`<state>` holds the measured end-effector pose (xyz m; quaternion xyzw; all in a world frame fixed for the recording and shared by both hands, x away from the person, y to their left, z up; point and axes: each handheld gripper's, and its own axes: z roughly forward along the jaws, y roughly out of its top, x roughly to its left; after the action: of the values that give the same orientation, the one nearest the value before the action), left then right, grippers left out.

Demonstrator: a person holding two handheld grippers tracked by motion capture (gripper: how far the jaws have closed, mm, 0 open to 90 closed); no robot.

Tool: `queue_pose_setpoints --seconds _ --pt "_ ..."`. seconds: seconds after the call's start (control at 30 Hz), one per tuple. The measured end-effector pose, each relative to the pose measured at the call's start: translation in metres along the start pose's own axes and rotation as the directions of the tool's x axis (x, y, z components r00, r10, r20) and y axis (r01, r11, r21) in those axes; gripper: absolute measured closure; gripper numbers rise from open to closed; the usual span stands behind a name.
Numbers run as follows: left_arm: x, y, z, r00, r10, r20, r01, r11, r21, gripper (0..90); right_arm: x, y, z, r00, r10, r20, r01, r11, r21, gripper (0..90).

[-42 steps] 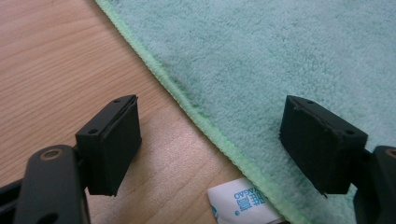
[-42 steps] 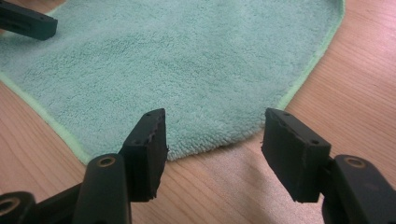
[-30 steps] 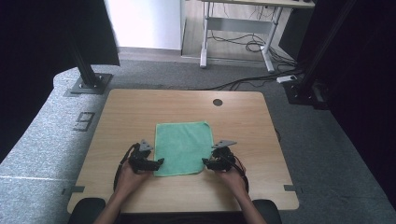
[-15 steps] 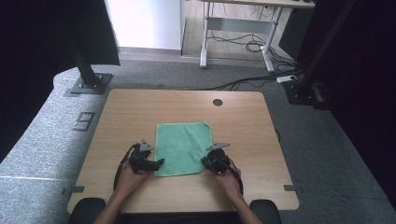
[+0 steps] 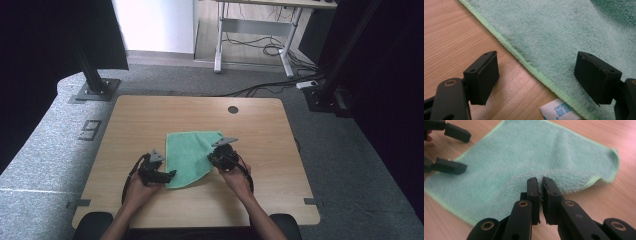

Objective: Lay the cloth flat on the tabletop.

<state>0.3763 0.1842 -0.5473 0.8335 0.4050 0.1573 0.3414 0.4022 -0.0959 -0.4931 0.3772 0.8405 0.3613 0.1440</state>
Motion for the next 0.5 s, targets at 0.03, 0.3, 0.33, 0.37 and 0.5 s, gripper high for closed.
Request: queue_pose_setpoints --seconds 0.03,0.3,0.33,0.37,0.5 --pt "0.000 0.000 0.000 1.0000 0.000 -0.001 0.000 1.0000 -0.001 19.5 0.002 0.004 0.004 1.0000 -0.004 -0.006 0.004 1.000 0.003 83.5" --pt "0.000 0.000 0.000 1.0000 0.003 0.001 -0.003 1.0000 0.002 19.6 0.017 0.025 0.040 0.9977 -0.048 -0.049 0.050 0.998 0.036 83.2" --pt "0.000 0.000 0.000 1.0000 0.004 0.002 -0.004 1.0000 0.003 19.5 0.021 0.028 0.051 0.9964 -0.048 -0.069 0.051 0.998 0.048 83.0" --pt "0.000 0.000 0.000 1.0000 0.004 0.002 -0.004 1.0000 0.003 19.5 0.021 0.028 0.051 0.9964 -0.048 -0.069 0.051 0.998 0.048 83.0" --pt "0.000 0.000 0.000 1.0000 0.004 0.003 -0.004 1.0000 0.001 19.6 0.029 0.029 0.077 0.9933 -0.047 -0.106 0.055 0.996 0.074 82.3"
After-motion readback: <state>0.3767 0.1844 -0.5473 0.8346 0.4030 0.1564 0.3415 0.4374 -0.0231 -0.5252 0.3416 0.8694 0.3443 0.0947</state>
